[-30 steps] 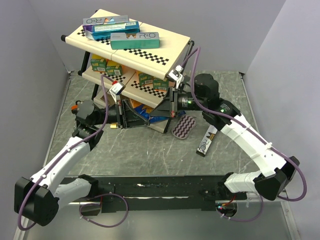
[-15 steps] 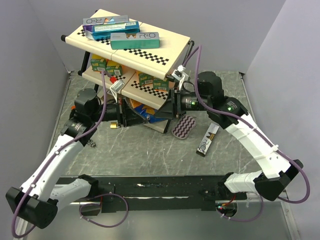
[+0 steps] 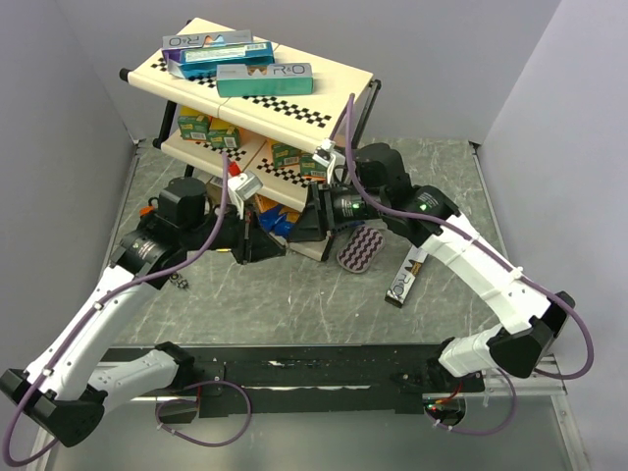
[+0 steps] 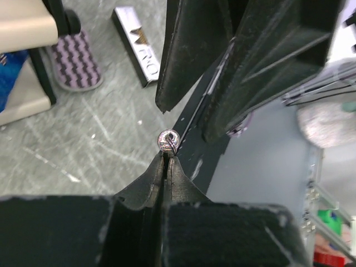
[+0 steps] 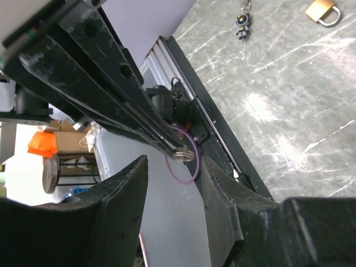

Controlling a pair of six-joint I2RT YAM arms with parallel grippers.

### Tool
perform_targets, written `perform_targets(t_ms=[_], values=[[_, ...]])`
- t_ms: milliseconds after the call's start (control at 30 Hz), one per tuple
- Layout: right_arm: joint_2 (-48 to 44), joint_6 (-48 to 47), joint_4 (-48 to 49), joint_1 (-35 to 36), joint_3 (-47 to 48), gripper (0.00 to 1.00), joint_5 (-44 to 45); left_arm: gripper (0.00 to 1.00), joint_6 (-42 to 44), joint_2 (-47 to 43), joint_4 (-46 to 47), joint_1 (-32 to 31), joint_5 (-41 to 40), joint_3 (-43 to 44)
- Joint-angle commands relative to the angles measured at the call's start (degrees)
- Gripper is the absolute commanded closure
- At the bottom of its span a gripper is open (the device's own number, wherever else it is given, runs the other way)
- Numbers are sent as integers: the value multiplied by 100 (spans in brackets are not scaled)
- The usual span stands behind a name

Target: Unlock with the key

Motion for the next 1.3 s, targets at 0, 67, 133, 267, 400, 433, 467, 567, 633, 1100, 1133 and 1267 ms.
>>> perform_targets(t_ms=[0, 67, 133, 267, 400, 433, 467, 567, 633, 1100, 1133, 1267], values=[[150, 256, 155, 60, 217, 51, -134, 99, 442, 93, -338, -184, -404, 268], [229, 291, 182, 78, 235, 52, -196, 99, 451, 111, -338, -228, -465, 286], [335, 292, 86, 122, 287, 54, -223, 99, 468, 119, -338, -272, -518, 303], [510, 169, -169, 157, 384, 57, -100, 99, 477, 111, -320, -298, -623, 303], [616, 116, -222, 175, 393, 58, -100, 99, 389, 85, -197, -316, -632, 242], [634, 107, -249, 183, 402, 59, -91, 99, 380, 84, -180, -316, -632, 224], [651, 98, -258, 184, 411, 59, -91, 99, 363, 76, -153, -325, -632, 224], [678, 46, -354, 192, 455, 59, 14, 99, 354, 102, -144, -342, -659, 224], [687, -16, -424, 201, 472, 59, 41, 99, 354, 102, -136, -342, -650, 233], [476, 45, -302, 201, 323, 50, 348, 99, 336, 76, -179, -395, -641, 128], [441, 45, -310, 201, 305, 49, 357, 99, 328, 58, -179, -395, -650, 119], [406, 54, -284, 210, 87, 49, 401, 99, 284, 23, -100, -413, -659, 92]])
